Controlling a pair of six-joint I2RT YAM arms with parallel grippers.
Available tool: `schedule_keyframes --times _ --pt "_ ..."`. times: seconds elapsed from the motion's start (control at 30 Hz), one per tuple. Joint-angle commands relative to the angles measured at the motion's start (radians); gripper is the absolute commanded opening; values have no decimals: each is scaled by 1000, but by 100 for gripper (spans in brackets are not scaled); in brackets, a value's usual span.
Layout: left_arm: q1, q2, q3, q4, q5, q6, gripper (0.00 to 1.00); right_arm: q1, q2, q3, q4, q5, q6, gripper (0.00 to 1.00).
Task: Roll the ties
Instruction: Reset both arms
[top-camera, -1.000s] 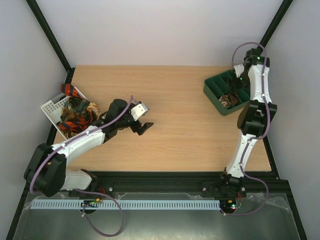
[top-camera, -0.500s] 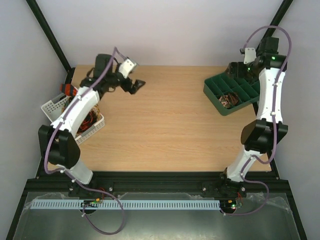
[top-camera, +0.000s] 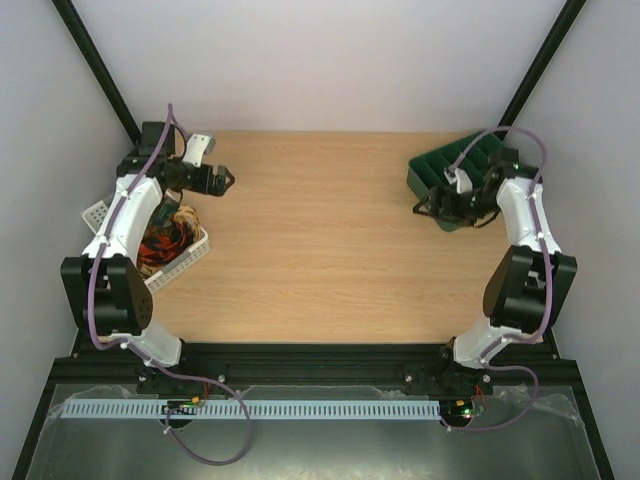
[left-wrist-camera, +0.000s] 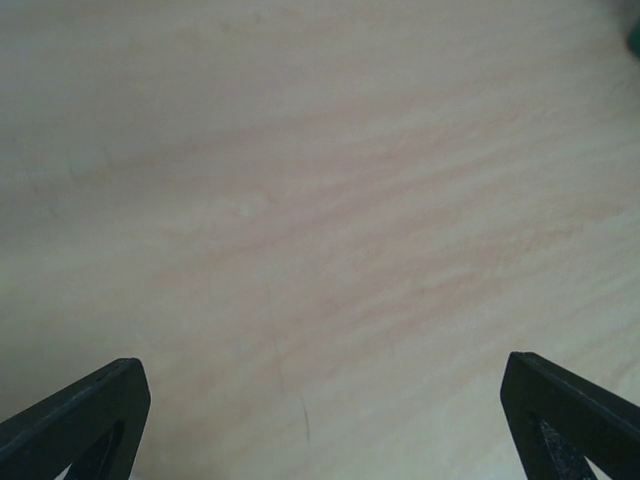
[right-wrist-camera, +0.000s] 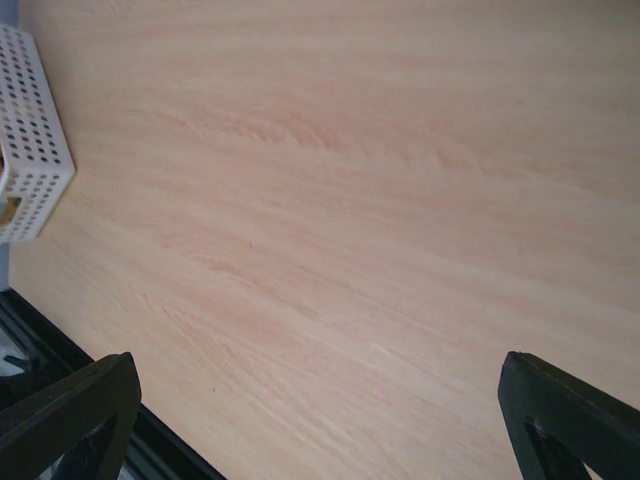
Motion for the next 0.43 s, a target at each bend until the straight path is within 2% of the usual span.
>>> schedule_keyframes --times 0.0,0.17,0.3,0.4 --pt "-7 -133 -150 -45 -101 -66 99 16 -202 -237 160 -14 5 99" --pt "-23 -237 -299 -30 -134 -96 99 29 -317 -437 234 21 16 99" --pt "-21 -273 -347 -31 -166 -105 99 39 -363 -504 276 39 52 99" --pt "-4 -282 -349 -29 -128 -137 99 49 -380 -525 308 47 76 99"
